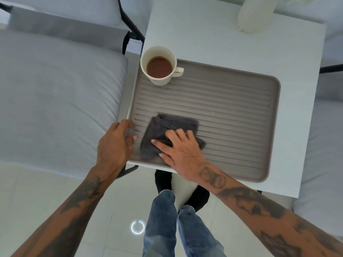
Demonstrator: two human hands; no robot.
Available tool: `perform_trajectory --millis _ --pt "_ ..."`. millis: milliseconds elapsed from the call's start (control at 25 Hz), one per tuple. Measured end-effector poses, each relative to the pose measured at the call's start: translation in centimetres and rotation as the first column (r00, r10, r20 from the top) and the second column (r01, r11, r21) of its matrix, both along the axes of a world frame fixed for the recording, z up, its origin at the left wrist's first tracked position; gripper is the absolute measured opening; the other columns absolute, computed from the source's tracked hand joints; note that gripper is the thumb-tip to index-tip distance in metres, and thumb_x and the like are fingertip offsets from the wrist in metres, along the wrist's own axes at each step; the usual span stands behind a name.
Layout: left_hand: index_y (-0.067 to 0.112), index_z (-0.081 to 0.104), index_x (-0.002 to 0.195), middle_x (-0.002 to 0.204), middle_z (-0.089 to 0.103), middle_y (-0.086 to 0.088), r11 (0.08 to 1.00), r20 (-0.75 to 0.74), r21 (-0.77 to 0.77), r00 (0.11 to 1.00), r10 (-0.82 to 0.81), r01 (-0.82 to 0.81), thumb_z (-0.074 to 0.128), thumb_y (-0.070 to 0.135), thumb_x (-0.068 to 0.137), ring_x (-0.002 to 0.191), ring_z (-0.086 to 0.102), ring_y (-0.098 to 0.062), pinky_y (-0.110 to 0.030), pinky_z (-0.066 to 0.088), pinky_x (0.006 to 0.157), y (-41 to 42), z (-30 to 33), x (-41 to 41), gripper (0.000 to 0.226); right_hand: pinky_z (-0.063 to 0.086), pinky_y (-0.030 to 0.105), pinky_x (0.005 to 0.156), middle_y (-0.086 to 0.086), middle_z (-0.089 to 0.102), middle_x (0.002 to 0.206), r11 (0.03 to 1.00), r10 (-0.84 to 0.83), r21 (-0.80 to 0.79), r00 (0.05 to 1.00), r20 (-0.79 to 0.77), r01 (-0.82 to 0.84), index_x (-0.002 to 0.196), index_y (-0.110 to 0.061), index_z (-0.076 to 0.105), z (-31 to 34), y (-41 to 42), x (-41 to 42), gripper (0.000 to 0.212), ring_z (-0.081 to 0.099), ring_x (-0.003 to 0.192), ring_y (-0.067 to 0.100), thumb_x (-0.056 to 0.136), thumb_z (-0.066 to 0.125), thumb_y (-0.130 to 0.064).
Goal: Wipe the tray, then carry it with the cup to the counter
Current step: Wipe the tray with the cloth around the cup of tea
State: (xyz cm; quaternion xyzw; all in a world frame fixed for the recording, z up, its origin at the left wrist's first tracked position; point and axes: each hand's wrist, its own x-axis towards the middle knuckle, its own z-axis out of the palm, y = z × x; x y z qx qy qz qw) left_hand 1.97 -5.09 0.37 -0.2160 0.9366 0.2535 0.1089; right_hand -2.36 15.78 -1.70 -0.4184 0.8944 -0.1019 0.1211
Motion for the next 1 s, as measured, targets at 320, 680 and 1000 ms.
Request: perform_trajectory --millis 320,680,1000 --pt "0.021 0.051 0.116 0.112 0.062 -0.010 0.998 0.061 -0.009 0.997 -0.054 0.055 0.061 0.010 0.089 0.078 0.058 -0.026 -0.037 0.048 0.062 -0.1 0.0 -0.3 0.031 0.045 0.037 0.076 0.004 0.058 0.111 0.999 0.005 -0.039 0.997 0.074 -0.002 0.124 -0.028 0.061 0.4 0.6 -0.5 0.039 0.051 0.093 0.025 0.084 0.059 -0.025" --pt "0.017 0.050 0.115 0.112 0.063 -0.010 0.996 0.018 -0.022 0.996 -0.087 0.088 0.061 0.006 0.087 0.074 0.049 -0.019 -0.032 0.039 0.059 0.1 -0.4 -0.2 0.032 0.051 0.033 0.057 0.006 0.054 0.100 0.919 -0.308 0.297 0.942 0.134 0.258 0.106 -0.019 0.067 3.0 19.4 -1.5 0.029 0.048 0.082 0.025 0.080 0.071 -0.009" --pt "0.017 0.043 0.117 0.106 0.063 -0.011 0.994 0.025 -0.050 0.995 -0.100 0.101 0.061 0.006 0.088 0.072 0.050 -0.021 -0.033 0.036 0.058 0.4 -0.4 -0.1 0.035 0.052 0.044 0.072 0.006 0.058 0.107 0.988 -0.154 0.061 0.961 0.229 0.144 0.113 -0.023 0.063 2.1 5.6 -1.0 0.030 0.053 0.092 0.028 0.084 0.062 -0.021"
